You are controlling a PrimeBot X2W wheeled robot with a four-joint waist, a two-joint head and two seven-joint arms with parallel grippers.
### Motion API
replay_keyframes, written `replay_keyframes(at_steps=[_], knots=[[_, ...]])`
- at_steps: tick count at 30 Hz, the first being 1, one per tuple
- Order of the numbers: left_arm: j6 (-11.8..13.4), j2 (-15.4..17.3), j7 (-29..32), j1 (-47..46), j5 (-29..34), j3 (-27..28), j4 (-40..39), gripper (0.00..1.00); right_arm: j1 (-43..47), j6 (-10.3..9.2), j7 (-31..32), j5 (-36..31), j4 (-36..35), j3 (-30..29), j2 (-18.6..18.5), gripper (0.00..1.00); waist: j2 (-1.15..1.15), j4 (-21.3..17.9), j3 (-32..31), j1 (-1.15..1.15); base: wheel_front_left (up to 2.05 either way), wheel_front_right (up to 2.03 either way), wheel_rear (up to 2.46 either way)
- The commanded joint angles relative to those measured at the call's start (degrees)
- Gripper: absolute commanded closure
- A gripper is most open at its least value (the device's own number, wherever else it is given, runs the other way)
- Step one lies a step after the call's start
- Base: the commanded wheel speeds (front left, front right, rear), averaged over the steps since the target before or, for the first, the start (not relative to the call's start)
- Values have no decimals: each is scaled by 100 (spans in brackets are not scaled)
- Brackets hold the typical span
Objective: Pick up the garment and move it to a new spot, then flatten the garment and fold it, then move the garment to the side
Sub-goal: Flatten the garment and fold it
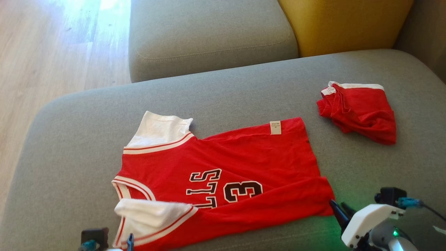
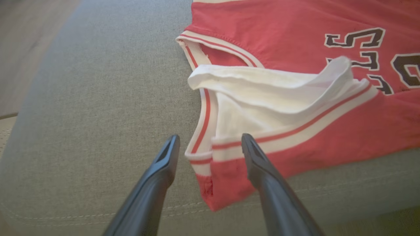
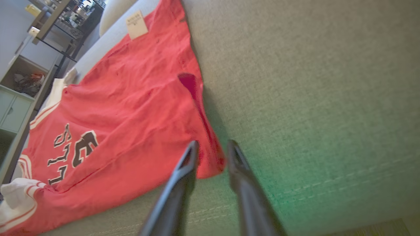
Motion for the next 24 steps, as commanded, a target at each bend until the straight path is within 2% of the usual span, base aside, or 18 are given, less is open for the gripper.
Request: replay_keyframes(at_steps=[1, 7, 10, 14, 17, 20, 24], knots=[[65, 107, -34, -206, 39, 238, -241, 0, -107, -1, 46, -157, -356, -16, 22, 0, 0, -5, 2, 0, 0, 0, 0], [275, 80, -277, -291, -54, 504, -496, 0, 38, -1, 453, -797, -1190, -614, 246, 0, 0, -10, 34, 0, 0, 0, 0], [381, 67, -527, -436, -57, 659, -659, 0, 71, -1, 540, -990, -1775, -734, 305, 0, 0, 2, 68, 0, 0, 0, 0], [433, -8, -1026, -681, -68, 825, -880, 0, 91, -1, 248, -1272, -2624, -661, 328, 0, 0, 1, 128, 0, 0, 0, 0], [439, -100, -1483, -844, -110, 951, -984, 0, 79, -1, -251, -1524, -3199, -465, 332, 0, 0, -23, 202, 0, 0, 0, 0], [433, -192, -1761, -959, -177, 1051, -1010, 0, 128, -1, -604, -1641, -3508, -318, 334, 0, 0, -82, 306, 0, 0, 0, 0], [316, -141, -1770, -1183, -167, 998, -869, 0, 156, -1, -862, -1670, -3730, -131, 336, 0, 0, -208, 491, 0, 0, 0, 0]])
